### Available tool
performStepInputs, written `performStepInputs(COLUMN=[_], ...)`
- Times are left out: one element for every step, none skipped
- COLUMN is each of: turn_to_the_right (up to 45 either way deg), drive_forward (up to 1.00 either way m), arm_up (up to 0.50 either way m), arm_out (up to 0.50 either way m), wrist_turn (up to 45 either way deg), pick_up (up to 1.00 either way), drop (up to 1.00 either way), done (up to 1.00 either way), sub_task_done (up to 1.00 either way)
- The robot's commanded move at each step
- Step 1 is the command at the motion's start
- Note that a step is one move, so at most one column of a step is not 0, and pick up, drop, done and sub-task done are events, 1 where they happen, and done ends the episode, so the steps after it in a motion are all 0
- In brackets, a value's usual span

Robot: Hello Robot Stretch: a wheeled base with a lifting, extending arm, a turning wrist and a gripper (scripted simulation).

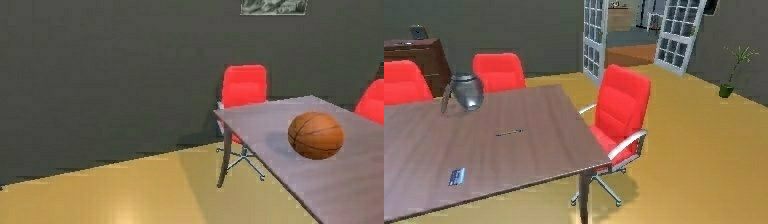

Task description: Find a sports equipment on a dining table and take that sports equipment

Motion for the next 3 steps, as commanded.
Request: performStepInputs(turn_to_the_right=[-9.0, 0.0, -18.0], drive_forward=[0.0, 0.5, 0.0], arm_up=[0.0, 0.0, 0.0], arm_out=[0.0, 0.0, 0.0], wrist_turn=[0.0, 0.0, 0.0], pick_up=[0.0, 0.0, 0.0], drop=[0.0, 0.0, 0.0], done=[0.0, 0.0, 0.0], sub_task_done=[0.0, 0.0, 0.0])
